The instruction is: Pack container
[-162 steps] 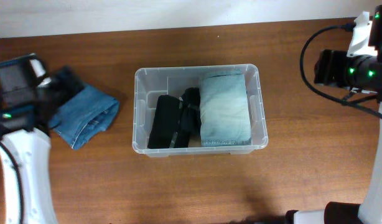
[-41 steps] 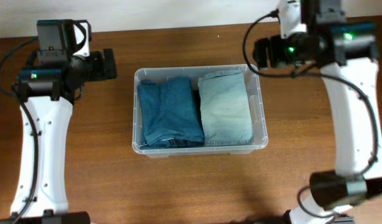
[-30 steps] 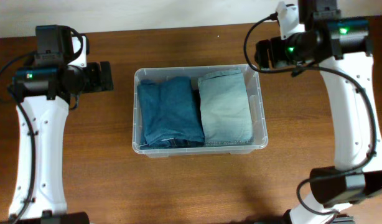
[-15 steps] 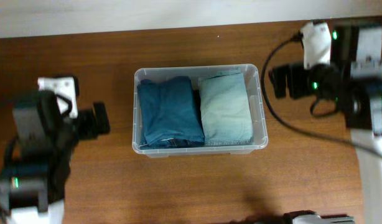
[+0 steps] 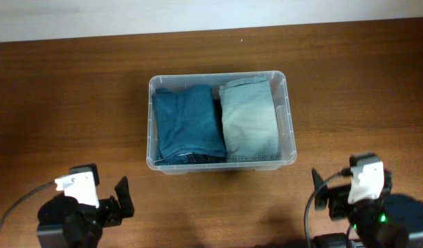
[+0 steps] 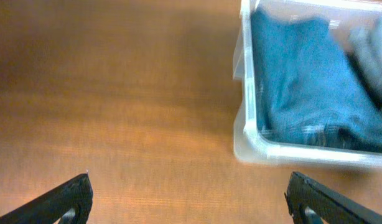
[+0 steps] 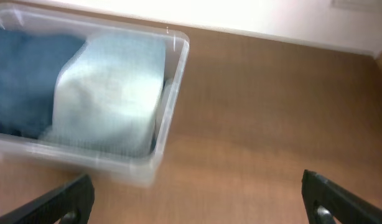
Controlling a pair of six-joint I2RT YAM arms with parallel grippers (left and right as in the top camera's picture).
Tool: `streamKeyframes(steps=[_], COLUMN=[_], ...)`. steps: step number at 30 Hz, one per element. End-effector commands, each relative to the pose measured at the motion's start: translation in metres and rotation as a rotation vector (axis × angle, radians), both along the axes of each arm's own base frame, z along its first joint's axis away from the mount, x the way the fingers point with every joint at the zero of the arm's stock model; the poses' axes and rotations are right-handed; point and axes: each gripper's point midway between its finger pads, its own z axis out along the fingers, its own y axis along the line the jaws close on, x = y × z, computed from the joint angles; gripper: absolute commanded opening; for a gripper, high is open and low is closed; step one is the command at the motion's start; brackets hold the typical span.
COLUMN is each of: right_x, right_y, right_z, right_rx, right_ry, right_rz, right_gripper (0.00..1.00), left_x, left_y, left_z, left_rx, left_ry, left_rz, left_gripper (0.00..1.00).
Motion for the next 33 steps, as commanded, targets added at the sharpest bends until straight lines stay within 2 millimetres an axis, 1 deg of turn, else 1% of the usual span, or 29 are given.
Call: streamKeyframes(steps=[1,3,4,10,12,13,15,17,19,20,21,24,26,27,28,31,32,33], right_x=[-0.014,-0.022,-0.022,-0.023,-0.027,-0.027,-0.023,-0.015,-0.003,0.007,0.023,0.046,0.061,0.064,0.071,0.079,0.081,0.081], right_y=[-0.006,-0.006,-0.006,-0.006,-0.004,-0.002,-0.001,0.0,0.002,0.004,0.005,0.005,0.005,0.005,0.004,0.004,0.004,0.004], right_z=[-0.014,-0.025,-0.026,-0.025,-0.021,-0.018,-0.015,-0.018,-0.028,-0.036,-0.044,-0.049,-0.058,-0.062,-0.072,-0.092,-0.105,-0.104], right_rx=[-0.016,-0.018,-0.019,-0.019,-0.008,0.006,0.016,0.02,0.026,0.03,0.033,0.016,-0.01,-0.02,-0.038,-0.055,-0.054,-0.051], right_ry=[0.038,0.089,0.092,0.084,0.052,0.001,-0.082,-0.155,-0.225,-0.236,-0.262,-0.354,-0.408,-0.42,-0.442,-0.445,-0.426,-0.436], right_rz=[-0.027,-0.026,-0.026,-0.026,-0.017,-0.008,-0.009,-0.004,0.007,0.017,0.023,0.03,0.038,0.041,0.046,0.051,0.051,0.048], right_gripper=[0.99,0.99,0.98,0.99,0.98,0.99,0.99,0.98,0.99,0.99,0.99,0.99,0.98,0.99,0.99,0.99,0.99,0.98], left_x=[-0.009,-0.015,-0.018,-0.019,-0.019,-0.019,-0.019,-0.019,-0.019,-0.019,-0.019,-0.019,-0.019,-0.019,-0.019,-0.019,-0.019,-0.019], left_y=[-0.002,-0.002,-0.002,-0.002,-0.002,-0.002,-0.002,-0.002,-0.002,-0.002,-0.002,-0.002,-0.002,-0.002,-0.002,-0.002,-0.002,-0.002], left_z=[-0.011,-0.018,-0.021,-0.021,-0.021,-0.021,-0.021,-0.021,-0.021,-0.021,-0.021,-0.021,-0.021,-0.021,-0.021,-0.021,-0.021,-0.021], left_rx=[-0.021,-0.022,-0.022,-0.023,-0.023,-0.023,-0.023,-0.023,-0.023,-0.023,-0.023,-0.023,-0.023,-0.023,-0.023,-0.023,-0.023,-0.023], left_ry=[0.048,0.086,0.102,0.105,0.105,0.105,0.105,0.105,0.105,0.105,0.105,0.105,0.105,0.105,0.105,0.105,0.105,0.105], left_rz=[0.002,0.002,0.002,0.002,0.002,0.002,0.002,0.002,0.002,0.002,0.002,0.002,0.002,0.002,0.002,0.002,0.002,0.002], left_gripper=[0.99,0.99,0.99,0.99,0.99,0.99,0.99,0.99,0.99,0.99,0.99,0.99,0.99,0.99,0.99,0.99,0.99,0.99])
